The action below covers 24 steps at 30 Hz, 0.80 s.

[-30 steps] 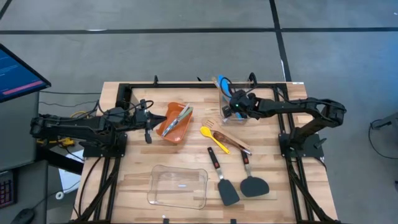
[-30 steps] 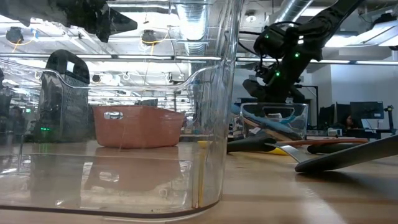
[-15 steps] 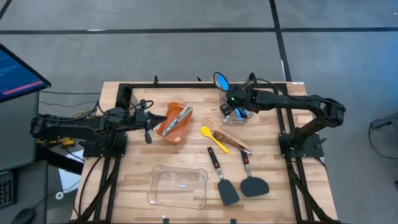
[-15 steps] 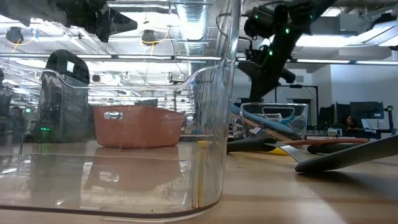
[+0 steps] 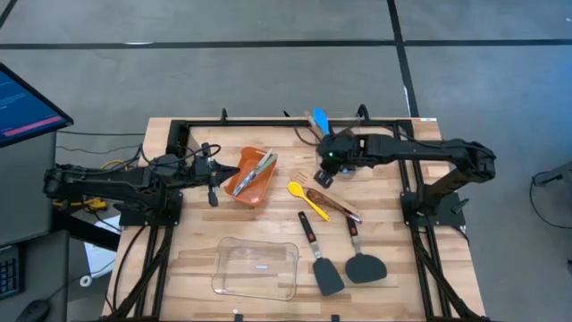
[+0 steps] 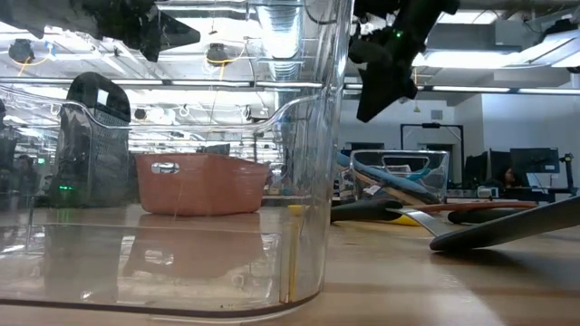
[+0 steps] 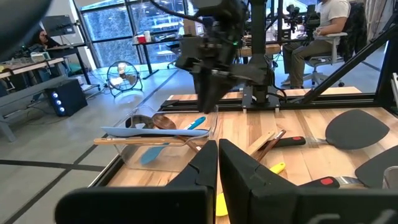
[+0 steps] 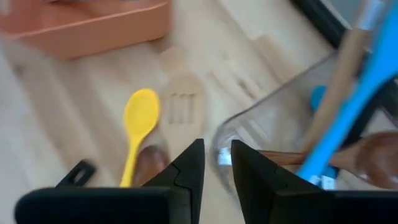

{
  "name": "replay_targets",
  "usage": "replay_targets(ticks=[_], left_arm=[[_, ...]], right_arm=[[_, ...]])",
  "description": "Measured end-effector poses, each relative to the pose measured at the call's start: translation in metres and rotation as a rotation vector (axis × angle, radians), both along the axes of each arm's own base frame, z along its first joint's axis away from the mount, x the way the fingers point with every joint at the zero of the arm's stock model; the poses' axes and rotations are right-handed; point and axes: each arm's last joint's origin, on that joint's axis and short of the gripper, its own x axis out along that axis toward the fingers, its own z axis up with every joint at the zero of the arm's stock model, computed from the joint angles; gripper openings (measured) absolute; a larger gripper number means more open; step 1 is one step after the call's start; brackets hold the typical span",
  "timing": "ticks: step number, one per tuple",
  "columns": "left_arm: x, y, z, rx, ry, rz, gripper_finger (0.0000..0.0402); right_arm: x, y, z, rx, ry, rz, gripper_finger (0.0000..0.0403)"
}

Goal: Pick & Place Kitchen Items
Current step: Adjust the bottom transparent bin

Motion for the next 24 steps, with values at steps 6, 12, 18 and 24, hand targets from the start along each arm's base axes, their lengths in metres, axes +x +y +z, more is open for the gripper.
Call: replay_targets(ticks=[6, 12, 18, 24], left_arm=[[0.000, 0.000, 0.000, 0.000, -0.001, 0.000, 0.0004], [0.000, 0.000, 0.000, 0.000, -0.002, 0.001, 0.0004], [0.000, 0.000, 0.000, 0.001, -0.003, 0.005, 0.0004], [0.000, 0.000, 0.000, 0.001, -0.004, 0.005, 0.0004]], right_arm=[[0.005, 0.023, -0.001, 0.004, 0.011, 0.118, 0.0071], [0.007, 0.039, -0.001, 0.003, 0.007, 0.172, 0.0071], [0.008, 0.051, -0.001, 0.003, 0.007, 0.212, 0.0071], [0.008, 0.055, -0.001, 0.003, 0.007, 0.223, 0.0071]])
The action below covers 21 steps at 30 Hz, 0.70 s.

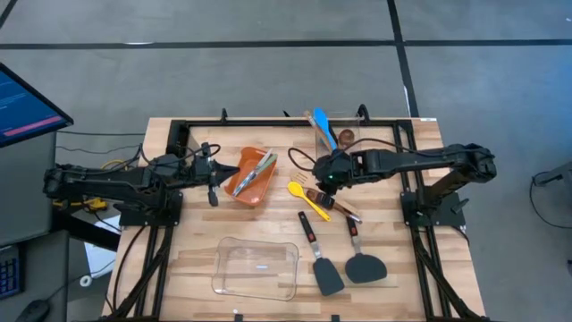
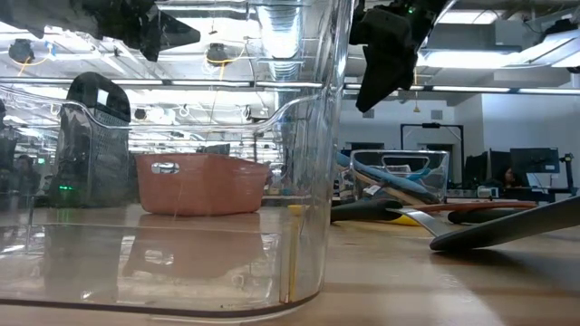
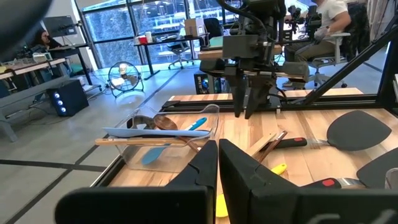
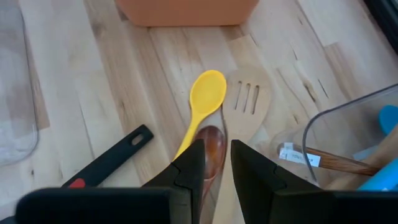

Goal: Pick & Place Kitchen Items
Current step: Adjust the bottom transparent bin

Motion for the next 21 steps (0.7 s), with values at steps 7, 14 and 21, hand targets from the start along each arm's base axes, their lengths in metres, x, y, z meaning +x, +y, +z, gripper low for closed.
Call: replay_targets(ticks=[7, 14, 21], left_arm=[[0.000, 0.000, 0.000, 0.000, -0.001, 0.000, 0.0004], [0.000, 0.000, 0.000, 0.000, -0.001, -0.001, 0.0004], [0.000, 0.000, 0.001, 0.000, -0.005, -0.002, 0.0004]], right_arm=[[0.000, 0.000, 0.000, 0.000, -0.005, -0.001, 0.0071], [0.005, 0.000, 0.003, -0.001, -0.058, -0.001, 0.0071], [0.013, 0.002, 0.009, 0.051, -0.182, -0.064, 0.0071]])
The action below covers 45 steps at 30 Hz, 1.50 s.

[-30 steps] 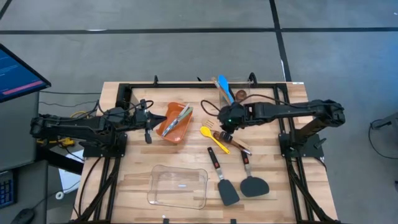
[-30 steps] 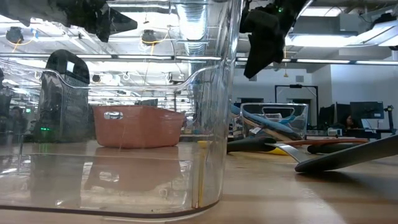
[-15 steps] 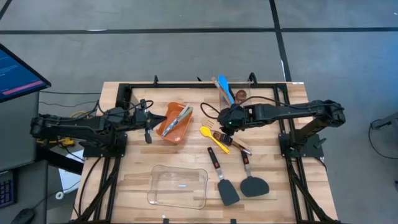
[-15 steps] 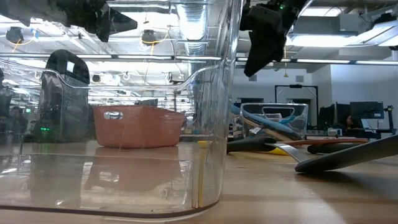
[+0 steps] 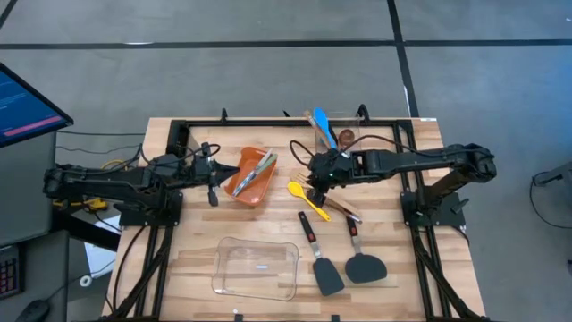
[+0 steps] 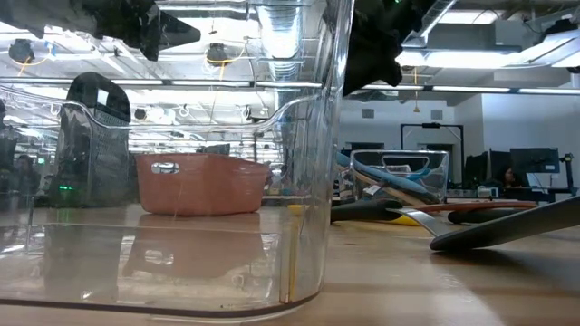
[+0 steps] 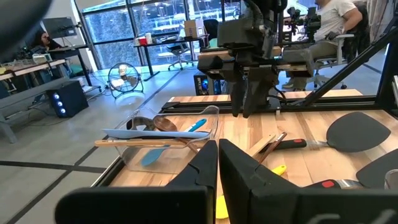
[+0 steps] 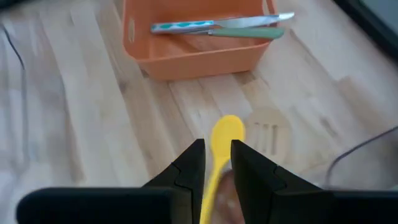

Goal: Pick & Place Kitchen Items
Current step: Adjust the bottom transparent bin

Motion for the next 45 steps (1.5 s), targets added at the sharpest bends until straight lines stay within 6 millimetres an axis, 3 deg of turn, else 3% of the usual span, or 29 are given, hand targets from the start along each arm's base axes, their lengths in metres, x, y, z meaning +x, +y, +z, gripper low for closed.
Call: replay_targets(ticks=[5, 23, 29, 35, 40, 45], left_arm=[[0.000, 0.000, 0.000, 0.000, 0.000, -0.004, 0.0004], [0.000, 0.000, 0.000, 0.000, -0.001, -0.002, 0.0004], [0.000, 0.000, 0.000, 0.000, -0.002, 0.001, 0.0004], [0.000, 0.000, 0.000, 0.000, -0.002, 0.002, 0.0004], [0.000, 0.000, 0.000, 0.000, -0.002, 0.002, 0.0004], [0.000, 0.000, 0.000, 0.000, -0.002, 0.001, 0.0004]], right_arm=[[0.000, 0.008, 0.000, 0.099, -0.023, -0.088, 0.0071], [-0.005, 0.070, 0.002, 0.238, -0.060, -0.009, 0.0071], [-0.004, 0.093, 0.031, 0.222, -0.144, 0.047, 0.0057], [-0.015, 0.104, 0.057, 0.136, -0.114, -0.006, 0.0013], [-0.013, 0.111, 0.063, 0.103, -0.042, -0.092, 0.0007], [0.007, 0.119, 0.055, 0.093, 0.086, -0.149, 0.0002]])
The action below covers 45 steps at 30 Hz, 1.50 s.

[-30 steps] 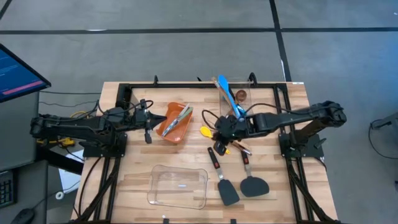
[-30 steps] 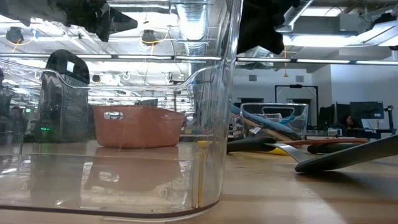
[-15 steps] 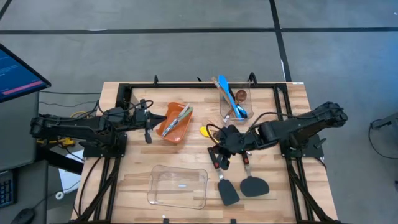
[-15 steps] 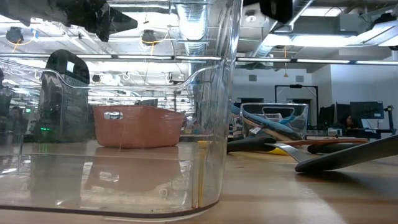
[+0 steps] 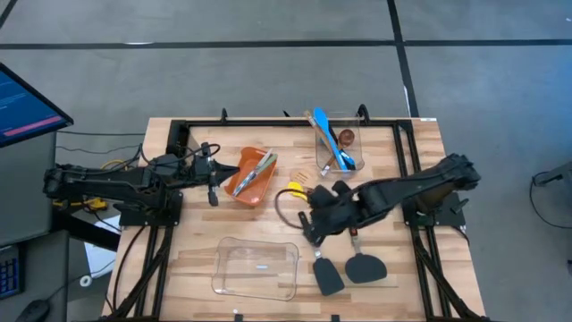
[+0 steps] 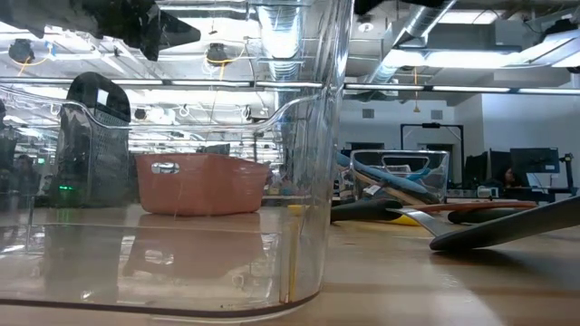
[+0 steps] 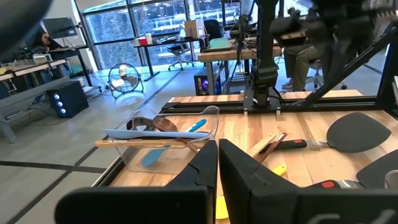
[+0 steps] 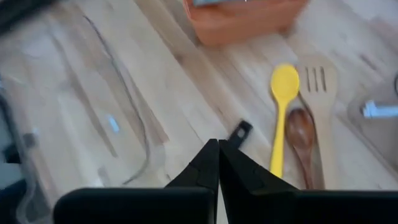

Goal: Pick & Place Kitchen Items
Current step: Adjust the bottom transparent bin

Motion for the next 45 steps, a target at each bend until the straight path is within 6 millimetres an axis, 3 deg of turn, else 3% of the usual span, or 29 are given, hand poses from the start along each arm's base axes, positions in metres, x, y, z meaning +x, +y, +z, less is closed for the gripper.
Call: replay_targets(ticks=[5, 8, 17, 31, 41, 45], left_arm=[[0.000, 0.000, 0.000, 0.000, 0.000, -0.001, 0.0004], [0.000, 0.000, 0.000, 0.000, 0.000, -0.001, 0.0004], [0.000, 0.000, 0.000, 0.000, 0.001, -0.004, 0.0004], [0.000, 0.000, 0.000, 0.000, 0.002, -0.004, 0.0004], [0.000, 0.000, 0.000, 0.000, 0.003, 0.001, 0.0004], [0.000, 0.000, 0.000, 0.000, 0.003, 0.001, 0.0004]], right_arm=[[0.018, 0.007, -0.017, 0.037, 0.174, -0.006, 0.0003], [0.027, 0.012, -0.034, 0.153, 0.287, 0.037, 0.0001], [0.043, 0.019, -0.072, 0.222, 0.442, 0.108, 0.0000], [0.040, 0.018, -0.067, 0.158, 0.443, 0.219, 0.0000], [0.027, 0.014, -0.117, 0.184, 0.484, 0.223, 0.0000], [0.025, 0.014, -0.126, 0.233, 0.437, 0.221, 0.0000]])
